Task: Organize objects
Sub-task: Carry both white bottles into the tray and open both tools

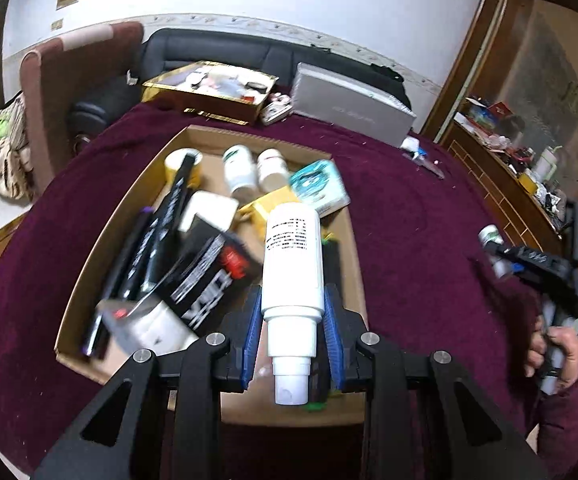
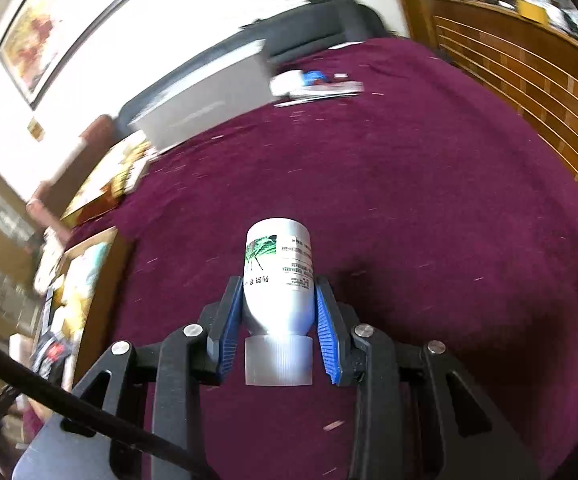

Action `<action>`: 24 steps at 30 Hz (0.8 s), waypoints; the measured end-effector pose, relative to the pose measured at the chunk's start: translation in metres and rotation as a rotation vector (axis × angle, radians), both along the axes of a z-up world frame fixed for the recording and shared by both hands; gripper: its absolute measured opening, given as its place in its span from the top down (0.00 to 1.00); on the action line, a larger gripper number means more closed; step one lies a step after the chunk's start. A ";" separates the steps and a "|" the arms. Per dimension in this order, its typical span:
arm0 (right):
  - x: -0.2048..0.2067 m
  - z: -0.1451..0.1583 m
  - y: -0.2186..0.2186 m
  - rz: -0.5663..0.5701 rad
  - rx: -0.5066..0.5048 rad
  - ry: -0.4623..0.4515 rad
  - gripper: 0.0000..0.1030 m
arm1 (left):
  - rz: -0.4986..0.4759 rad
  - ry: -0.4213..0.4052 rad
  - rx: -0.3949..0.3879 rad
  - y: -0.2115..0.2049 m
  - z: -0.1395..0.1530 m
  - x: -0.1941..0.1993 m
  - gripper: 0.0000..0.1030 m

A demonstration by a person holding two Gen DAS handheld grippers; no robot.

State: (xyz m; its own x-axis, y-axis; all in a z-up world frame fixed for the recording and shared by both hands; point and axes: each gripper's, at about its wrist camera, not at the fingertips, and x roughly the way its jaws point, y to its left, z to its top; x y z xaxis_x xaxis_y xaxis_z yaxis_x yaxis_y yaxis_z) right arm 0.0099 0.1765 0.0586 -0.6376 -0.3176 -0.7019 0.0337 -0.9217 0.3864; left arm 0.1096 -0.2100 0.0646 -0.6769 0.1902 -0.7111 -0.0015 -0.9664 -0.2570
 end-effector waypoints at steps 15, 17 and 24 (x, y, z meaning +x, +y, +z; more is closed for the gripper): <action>0.024 0.025 -0.178 0.410 -0.045 -0.025 0.68 | 0.032 -0.010 -0.054 -0.012 -0.018 0.006 0.76; 0.023 0.023 -0.196 0.440 -0.042 -0.040 0.68 | 0.032 -0.007 -0.077 -0.011 -0.019 0.005 0.76; 0.013 0.017 -0.248 0.510 -0.024 -0.077 0.68 | 0.030 -0.021 -0.127 -0.007 -0.029 -0.007 0.76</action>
State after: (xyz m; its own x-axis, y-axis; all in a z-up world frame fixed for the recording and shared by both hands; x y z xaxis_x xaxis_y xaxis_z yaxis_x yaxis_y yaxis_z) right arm 0.0229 -0.0716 0.0755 -0.3445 -0.5912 -0.7293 0.4473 -0.7863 0.4261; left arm 0.1027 -0.2175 0.0360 -0.6660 0.0775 -0.7419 0.0323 -0.9906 -0.1325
